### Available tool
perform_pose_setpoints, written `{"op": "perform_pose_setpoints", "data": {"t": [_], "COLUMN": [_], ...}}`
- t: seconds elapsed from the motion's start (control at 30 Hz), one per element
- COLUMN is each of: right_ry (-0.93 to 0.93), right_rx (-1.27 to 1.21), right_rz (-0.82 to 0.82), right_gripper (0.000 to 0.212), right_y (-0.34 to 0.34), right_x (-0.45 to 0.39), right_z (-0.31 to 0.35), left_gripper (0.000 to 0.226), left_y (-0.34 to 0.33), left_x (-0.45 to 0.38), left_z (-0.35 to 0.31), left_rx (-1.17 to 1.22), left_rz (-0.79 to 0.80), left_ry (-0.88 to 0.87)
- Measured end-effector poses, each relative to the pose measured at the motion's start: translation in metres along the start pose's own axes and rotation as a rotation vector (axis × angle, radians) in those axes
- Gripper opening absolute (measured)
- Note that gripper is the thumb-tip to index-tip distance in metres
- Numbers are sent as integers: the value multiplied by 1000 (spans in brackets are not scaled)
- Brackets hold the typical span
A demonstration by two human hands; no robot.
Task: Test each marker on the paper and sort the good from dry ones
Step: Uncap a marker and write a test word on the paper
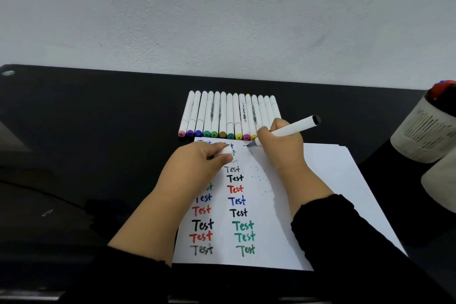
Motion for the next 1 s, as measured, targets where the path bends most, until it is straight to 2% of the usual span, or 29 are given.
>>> {"op": "perform_pose_setpoints", "data": {"t": [0.33,0.53,0.67,1.0], "right_ry": [-26,-48,-50,-53], "right_rx": [-48,-101,-56,-64], "right_rz": [19,-58,-10,-22], "right_gripper": [38,35,35,36], "right_y": [1,7,4,4], "right_x": [0,1,2,1], "right_z": [-2,-2,-2,-3], "left_gripper": [45,46,46,45], "left_y": [-2,-2,-4,-5], "left_x": [2,2,3,4], "left_z": [-2,-3,-4,-5], "left_rx": [-11,-17,-13,8], "left_rz": [14,23,22,26], "left_ry": [-11,-9,-14,-20]}}
Point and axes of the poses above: each hand's wrist, its own x-axis away from the middle knuckle, its own y-axis out of the back of the hand, z = x × y, the point moved 3 cm from there along -x, towards the middle knuckle, and after that the axes turned 15 degrees about y, right-handed, at the moved point
